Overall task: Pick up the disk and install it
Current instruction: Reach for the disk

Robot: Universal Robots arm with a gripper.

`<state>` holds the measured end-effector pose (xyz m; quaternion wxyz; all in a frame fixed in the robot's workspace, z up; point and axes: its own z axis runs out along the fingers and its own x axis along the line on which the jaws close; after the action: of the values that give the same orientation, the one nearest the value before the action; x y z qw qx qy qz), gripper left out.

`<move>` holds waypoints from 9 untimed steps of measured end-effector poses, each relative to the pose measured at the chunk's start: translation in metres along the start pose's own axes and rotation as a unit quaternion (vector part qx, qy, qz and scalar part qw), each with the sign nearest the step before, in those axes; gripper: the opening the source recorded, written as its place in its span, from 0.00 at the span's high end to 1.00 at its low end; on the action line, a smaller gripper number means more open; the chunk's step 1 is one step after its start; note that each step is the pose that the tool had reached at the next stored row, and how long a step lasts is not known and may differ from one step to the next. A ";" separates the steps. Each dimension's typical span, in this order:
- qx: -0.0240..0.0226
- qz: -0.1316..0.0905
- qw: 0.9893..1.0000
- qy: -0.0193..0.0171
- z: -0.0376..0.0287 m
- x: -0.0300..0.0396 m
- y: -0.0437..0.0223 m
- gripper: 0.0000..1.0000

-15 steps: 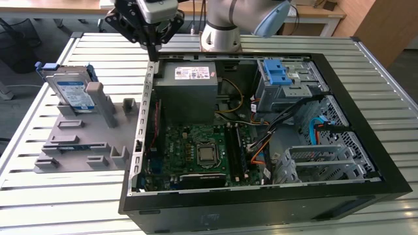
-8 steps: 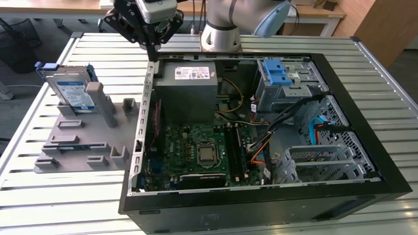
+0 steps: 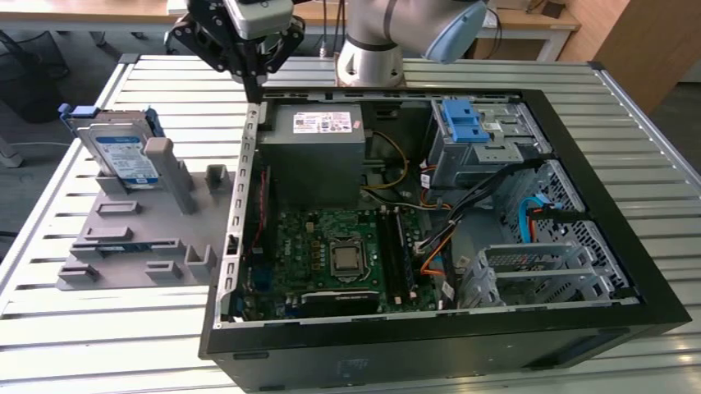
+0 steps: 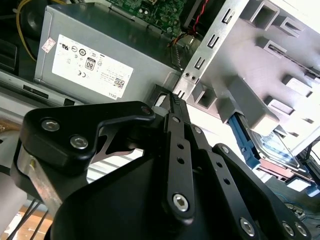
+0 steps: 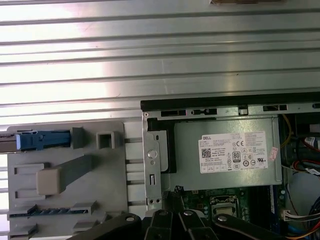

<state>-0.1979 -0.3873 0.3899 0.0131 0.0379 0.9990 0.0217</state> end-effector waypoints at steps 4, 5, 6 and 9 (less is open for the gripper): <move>0.000 0.000 1.000 0.000 -0.0001 0.0026 0.0003 0.89; 0.000 0.000 1.000 0.000 0.0000 0.0032 0.0004 0.89; 0.000 0.000 1.000 0.000 0.0000 0.0037 0.0004 0.89; 0.000 0.000 1.000 0.000 0.0000 0.0057 0.0004 0.89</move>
<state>-0.2035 -0.3865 0.3898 0.0131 0.0378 0.9990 0.0217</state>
